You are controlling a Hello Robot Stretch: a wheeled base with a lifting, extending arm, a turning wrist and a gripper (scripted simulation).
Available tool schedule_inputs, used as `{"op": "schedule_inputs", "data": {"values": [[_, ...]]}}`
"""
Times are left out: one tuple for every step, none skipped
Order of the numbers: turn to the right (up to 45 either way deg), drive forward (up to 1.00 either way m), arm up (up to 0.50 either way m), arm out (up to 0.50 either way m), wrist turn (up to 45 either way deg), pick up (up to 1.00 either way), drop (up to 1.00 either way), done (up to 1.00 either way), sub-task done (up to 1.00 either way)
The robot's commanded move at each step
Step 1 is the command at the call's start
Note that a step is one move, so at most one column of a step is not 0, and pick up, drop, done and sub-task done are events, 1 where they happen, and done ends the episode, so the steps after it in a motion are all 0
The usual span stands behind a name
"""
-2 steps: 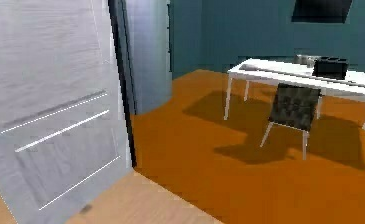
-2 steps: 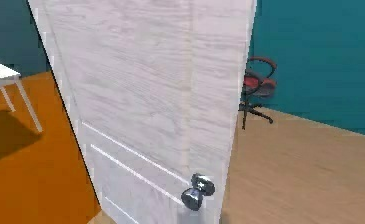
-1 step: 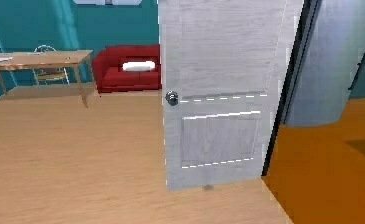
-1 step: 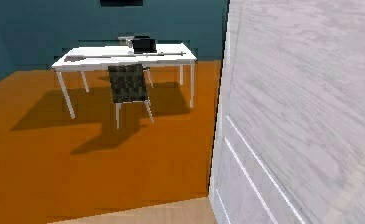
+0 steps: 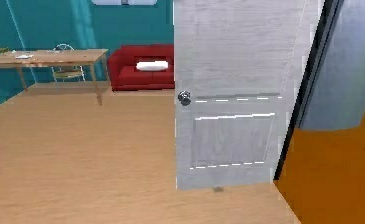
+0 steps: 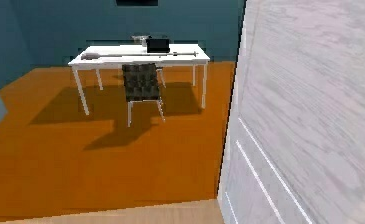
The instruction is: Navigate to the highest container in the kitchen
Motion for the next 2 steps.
{"op": "schedule_inputs", "data": {"values": [[0.0,0.05,0.00,0.00,0.0,0.00,0.00,0.00,0.00],[45.0,0.00,0.00,0.00,0.0,0.00,0.00,0.00,0.00]]}}
